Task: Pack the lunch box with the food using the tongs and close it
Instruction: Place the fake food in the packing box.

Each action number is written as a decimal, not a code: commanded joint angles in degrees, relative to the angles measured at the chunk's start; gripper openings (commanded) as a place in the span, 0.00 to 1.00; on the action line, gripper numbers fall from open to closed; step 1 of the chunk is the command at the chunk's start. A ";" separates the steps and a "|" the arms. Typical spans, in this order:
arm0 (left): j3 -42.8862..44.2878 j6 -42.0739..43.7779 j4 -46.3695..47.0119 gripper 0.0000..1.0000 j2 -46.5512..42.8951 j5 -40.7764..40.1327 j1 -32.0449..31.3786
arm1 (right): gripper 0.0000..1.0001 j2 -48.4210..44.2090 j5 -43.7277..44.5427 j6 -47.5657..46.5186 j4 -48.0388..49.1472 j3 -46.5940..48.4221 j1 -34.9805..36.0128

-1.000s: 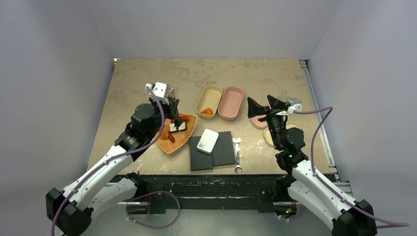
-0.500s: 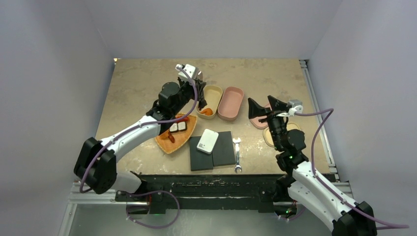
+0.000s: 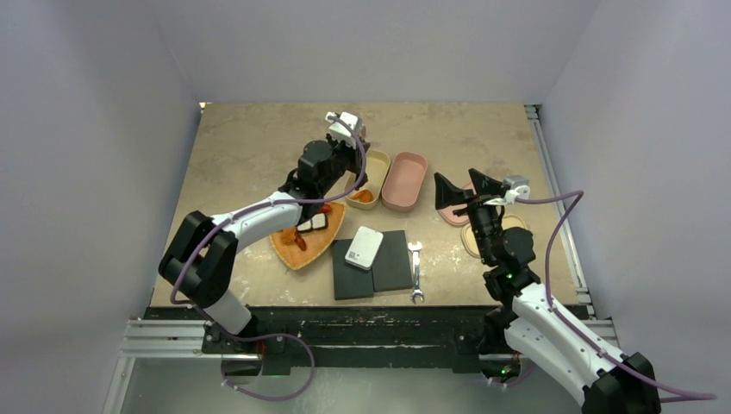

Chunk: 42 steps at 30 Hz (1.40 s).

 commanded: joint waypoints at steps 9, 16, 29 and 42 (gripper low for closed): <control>-0.34 -0.97 5.31 0.19 0.15 -2.25 0.58 | 0.99 0.33 -1.02 -0.63 2.40 -0.26 0.03; -0.88 -1.35 5.58 0.22 -0.02 -2.43 0.66 | 0.99 0.53 -1.01 -0.72 2.38 -0.28 0.07; 1.51 -1.39 -1.87 0.19 -7.68 -5.17 0.84 | 0.99 0.52 -1.09 -0.85 2.39 -0.37 0.07; -0.02 -4.81 -29.40 0.18 -25.70 -7.97 1.02 | 0.99 0.37 -1.27 -0.73 2.53 -0.59 0.05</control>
